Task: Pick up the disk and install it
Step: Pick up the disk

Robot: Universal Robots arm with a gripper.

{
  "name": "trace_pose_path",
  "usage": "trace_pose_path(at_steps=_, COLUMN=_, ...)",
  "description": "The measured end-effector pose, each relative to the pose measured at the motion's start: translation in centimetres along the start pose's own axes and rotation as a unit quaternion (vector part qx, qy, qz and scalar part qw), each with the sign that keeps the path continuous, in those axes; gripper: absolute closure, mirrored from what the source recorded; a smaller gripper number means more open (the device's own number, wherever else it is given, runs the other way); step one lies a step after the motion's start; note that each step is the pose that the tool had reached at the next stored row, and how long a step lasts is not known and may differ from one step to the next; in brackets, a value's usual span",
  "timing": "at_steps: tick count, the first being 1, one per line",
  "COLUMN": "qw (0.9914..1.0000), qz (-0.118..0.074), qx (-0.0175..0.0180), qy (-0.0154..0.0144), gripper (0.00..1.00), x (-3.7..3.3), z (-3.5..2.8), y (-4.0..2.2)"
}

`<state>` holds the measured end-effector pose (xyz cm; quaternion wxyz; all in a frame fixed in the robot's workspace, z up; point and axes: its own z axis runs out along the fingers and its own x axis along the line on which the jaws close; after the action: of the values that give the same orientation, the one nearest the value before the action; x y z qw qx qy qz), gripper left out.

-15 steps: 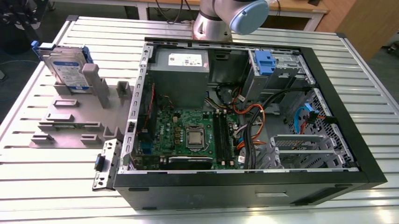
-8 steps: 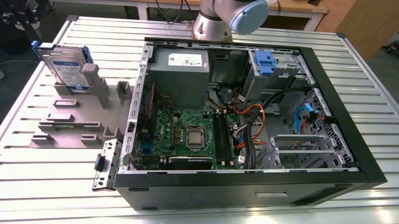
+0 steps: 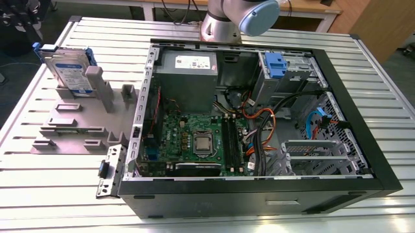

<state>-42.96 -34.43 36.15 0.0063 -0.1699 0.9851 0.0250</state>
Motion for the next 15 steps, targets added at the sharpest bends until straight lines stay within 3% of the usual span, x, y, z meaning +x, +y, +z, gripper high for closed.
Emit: trace_pose_path(at_steps=15, qw=0.99998, qz=-0.007, qx=-0.0001, qy=0.0003, gripper=0.89, x=0.00, z=0.00, y=0.00)
